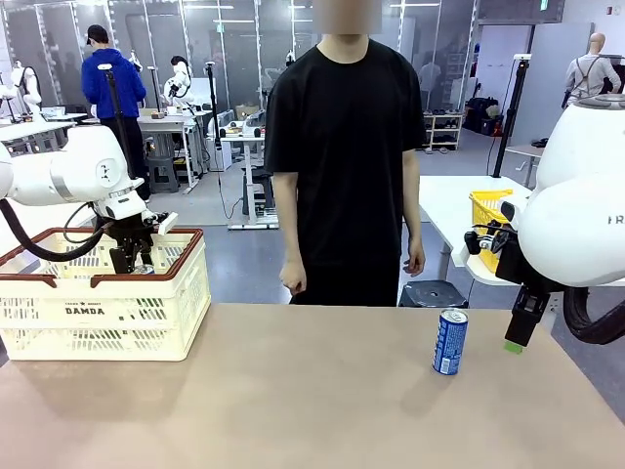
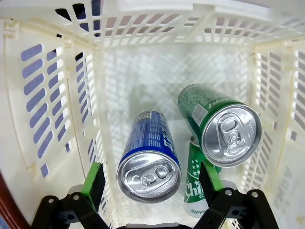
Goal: Place the drinks into the Shopping basket.
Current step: Pick up one drink and place it into the Shopping basket.
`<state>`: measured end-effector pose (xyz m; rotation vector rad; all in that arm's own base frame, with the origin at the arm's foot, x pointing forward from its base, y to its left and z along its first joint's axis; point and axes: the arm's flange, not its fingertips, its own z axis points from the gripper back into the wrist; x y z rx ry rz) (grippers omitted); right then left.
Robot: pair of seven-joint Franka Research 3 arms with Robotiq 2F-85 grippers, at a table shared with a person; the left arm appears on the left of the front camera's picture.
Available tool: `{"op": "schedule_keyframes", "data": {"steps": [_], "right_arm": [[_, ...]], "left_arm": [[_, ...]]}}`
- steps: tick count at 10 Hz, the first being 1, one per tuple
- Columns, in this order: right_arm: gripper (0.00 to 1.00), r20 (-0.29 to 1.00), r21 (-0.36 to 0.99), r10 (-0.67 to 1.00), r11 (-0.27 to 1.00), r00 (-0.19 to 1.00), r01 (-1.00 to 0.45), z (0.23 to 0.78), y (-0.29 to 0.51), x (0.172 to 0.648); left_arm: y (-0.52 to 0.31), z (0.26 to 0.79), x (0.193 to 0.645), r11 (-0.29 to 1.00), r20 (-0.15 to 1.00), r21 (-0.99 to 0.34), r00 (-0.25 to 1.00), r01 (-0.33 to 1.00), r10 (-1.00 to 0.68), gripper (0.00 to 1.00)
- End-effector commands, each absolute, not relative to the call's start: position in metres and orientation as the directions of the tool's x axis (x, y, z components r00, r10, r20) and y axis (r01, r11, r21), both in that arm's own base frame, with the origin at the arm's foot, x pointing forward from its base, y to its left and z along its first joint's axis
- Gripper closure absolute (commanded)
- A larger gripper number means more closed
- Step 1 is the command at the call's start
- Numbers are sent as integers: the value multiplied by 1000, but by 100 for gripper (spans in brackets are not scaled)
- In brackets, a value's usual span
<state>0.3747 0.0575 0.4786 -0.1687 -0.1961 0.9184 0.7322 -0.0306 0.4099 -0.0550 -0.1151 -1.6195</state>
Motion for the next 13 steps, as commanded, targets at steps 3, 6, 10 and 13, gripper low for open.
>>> {"op": "schedule_keyframes", "data": {"steps": [3, 6, 10, 13], "right_arm": [[0, 97, -225, 800, 598, 593, -770, 477, 57, 375], [0, 97, -225, 800, 598, 593, -770, 477, 57, 375], [0, 97, -225, 800, 598, 593, -770, 477, 57, 375], [0, 97, -225, 800, 598, 593, -770, 477, 57, 375]], "left_arm": [[-29, 448, 709, -37, 59, 59, -41, 998, -997, 0], [-20, 478, 687, -9, 28, 104, -12, 995, -1000, 0], [-20, 530, 628, -1, 55, 207, -13, 978, -998, 0], [-40, 530, 555, -112, 76, 53, -116, 992, -990, 0]]}}
